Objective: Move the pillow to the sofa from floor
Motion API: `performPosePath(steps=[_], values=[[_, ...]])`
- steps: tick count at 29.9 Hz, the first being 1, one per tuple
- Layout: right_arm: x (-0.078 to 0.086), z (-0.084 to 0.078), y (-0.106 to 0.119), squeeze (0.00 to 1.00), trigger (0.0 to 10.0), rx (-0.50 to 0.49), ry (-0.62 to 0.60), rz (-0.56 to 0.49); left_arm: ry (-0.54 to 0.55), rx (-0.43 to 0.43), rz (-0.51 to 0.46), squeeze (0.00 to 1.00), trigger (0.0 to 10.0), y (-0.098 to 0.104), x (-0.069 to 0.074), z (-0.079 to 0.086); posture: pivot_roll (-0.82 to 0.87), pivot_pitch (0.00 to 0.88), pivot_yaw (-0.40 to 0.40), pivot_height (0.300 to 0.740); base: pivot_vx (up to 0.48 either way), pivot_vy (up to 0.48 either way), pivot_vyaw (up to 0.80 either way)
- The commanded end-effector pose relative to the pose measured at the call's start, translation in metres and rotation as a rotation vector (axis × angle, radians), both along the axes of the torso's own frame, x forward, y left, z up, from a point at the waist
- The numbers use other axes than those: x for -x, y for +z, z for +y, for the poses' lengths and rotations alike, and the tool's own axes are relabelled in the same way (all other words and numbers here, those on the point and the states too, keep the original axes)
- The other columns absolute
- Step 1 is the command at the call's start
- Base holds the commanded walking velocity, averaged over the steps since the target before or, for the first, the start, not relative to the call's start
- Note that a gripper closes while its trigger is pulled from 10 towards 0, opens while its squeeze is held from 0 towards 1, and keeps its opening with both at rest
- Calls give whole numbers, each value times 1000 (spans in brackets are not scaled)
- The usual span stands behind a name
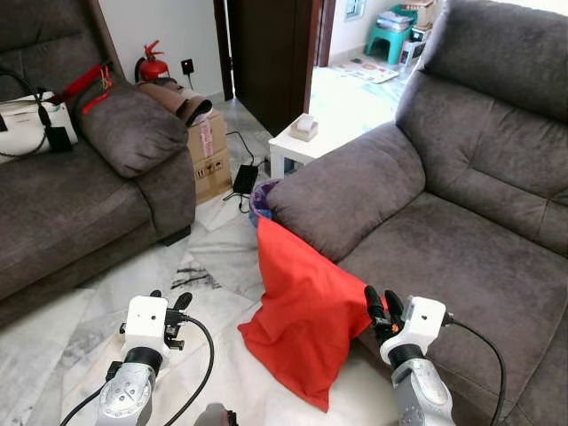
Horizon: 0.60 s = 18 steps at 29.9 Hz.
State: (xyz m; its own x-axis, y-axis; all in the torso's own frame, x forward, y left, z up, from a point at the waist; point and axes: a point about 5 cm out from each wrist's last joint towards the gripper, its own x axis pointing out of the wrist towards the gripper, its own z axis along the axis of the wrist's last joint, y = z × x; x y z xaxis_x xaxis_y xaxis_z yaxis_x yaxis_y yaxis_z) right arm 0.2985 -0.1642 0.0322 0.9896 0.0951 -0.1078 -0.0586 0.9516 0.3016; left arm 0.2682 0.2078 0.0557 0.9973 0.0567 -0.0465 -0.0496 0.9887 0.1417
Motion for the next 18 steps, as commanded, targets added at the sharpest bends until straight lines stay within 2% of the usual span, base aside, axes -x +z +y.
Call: performPosePath(steps=[1, 4, 8, 18], values=[[0, 2, -1, 0, 10000, 4, 9, 7, -9, 3, 1, 0, 10000, 0, 0, -2, 34, 117, 24, 660, 0, 0, 0], [-1, 2, -2, 0, 10000, 20, 12, 24, -9, 5, 1, 0, 10000, 0, 0, -2, 34, 117, 24, 660, 0, 0, 0], [-1, 3, -2, 0, 10000, 17, 21, 16, -8, 6, 4, 0, 10000, 0, 1, -2, 34, 117, 24, 636, 0, 0, 0], [0, 3, -1, 0, 10000, 6, 12, 4, 21, 2, 57, 0, 10000, -14, 8, 7, 35, 118, 23, 636, 0, 0, 0]])
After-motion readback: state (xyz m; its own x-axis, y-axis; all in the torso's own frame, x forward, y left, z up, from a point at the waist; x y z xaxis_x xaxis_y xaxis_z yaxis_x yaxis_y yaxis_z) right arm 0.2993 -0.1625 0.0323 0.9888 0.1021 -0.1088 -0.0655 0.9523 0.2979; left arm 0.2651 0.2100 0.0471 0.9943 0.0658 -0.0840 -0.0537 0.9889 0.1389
